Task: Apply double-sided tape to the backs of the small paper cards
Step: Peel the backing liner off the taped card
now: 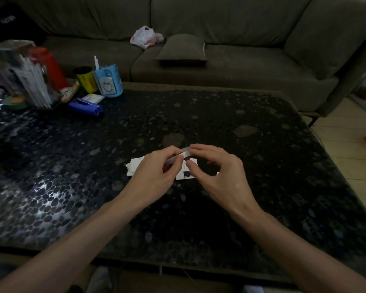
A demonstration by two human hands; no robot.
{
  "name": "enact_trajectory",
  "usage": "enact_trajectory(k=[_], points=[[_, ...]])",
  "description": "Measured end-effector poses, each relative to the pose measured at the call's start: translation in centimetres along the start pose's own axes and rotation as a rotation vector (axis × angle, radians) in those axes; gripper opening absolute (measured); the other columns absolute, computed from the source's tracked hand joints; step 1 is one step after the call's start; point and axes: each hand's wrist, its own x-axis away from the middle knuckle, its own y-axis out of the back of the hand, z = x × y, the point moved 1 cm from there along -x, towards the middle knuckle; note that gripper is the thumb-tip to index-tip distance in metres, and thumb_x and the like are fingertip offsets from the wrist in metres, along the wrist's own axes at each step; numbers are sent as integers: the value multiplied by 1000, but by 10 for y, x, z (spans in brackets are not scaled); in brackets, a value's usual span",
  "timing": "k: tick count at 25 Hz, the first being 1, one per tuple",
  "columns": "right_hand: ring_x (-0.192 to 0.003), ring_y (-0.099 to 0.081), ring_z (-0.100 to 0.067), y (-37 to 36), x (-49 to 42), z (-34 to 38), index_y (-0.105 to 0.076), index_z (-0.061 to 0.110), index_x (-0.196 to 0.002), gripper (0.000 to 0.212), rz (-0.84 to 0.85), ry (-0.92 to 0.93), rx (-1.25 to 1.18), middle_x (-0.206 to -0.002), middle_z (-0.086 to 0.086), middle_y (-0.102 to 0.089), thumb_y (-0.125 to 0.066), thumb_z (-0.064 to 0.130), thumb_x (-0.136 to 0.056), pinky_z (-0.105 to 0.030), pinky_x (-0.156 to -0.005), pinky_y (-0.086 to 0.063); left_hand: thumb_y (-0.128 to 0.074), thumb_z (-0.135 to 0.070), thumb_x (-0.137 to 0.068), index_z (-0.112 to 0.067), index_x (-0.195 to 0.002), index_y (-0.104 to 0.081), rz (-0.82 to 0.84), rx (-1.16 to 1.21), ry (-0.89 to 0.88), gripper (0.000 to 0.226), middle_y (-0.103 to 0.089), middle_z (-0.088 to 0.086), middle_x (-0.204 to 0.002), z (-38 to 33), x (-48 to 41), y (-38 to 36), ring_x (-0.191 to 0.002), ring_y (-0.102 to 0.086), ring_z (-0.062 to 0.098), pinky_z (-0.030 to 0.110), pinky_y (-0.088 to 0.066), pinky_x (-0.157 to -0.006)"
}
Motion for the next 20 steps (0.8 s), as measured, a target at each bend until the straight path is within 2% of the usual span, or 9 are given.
enact_trajectory(k=[2,4,9,12,17,20], points=[[-116,-59,9,-1,1,1,-76,37,-113,22,-35,32,11,-117,25,-69,-74,40,-91,-15,-95,-50,-52,-33,-107,-35,-109,-71,12,-25,-12,19,-69,-3,-79,1,2,-1,-72,-65,20,44,-51,-64],[-108,-61,7,0,-1,0,-75,41,-103,14,-54,-2,-33,-108,27,-65,-76,41,-89,-12,-86,-50,-51,-36,-108,-39,-110,-70,23,-41,-34,19,-68,-5,-76,0,3,-1,-69,-63,19,34,-48,-57],[-101,-61,6,-1,-4,-2,-72,36,-120,39,-93,-74,-17,-115,22,-57,-82,47,-84,-8,-80,-50,-52,-38,-107,-48,-100,-65,-1,-65,-74,18,-65,-10,-76,-3,2,2,-70,-63,16,22,-44,-56],[-105,-57,8,-3,-2,1,-77,32,-115,30,-51,-13,23,-111,25,-56,-78,42,-88,-5,-81,-45,-53,-33,-107,-55,-102,-61,3,-75,-87,24,-63,-13,-72,-6,3,4,-63,-59,11,15,-40,-53],[-96,-61,4,-2,-3,5,-78,33,-101,12,-44,-24,39,-104,21,-61,-80,34,-89,-8,-79,-47,-53,-30,-107,-33,-116,-73,25,-108,-72,22,-61,-19,-67,-9,6,4,-57,-56,6,14,-38,-51],[-91,-61,0,1,-5,7,-75,33,-95,6,25,-35,-5,-98,19,-61,-77,34,-90,-12,-75,-49,-51,-29,-108,-27,-107,-74,30,-114,-50,23,-62,-15,-65,-11,6,7,-59,-57,10,18,-37,-52]])
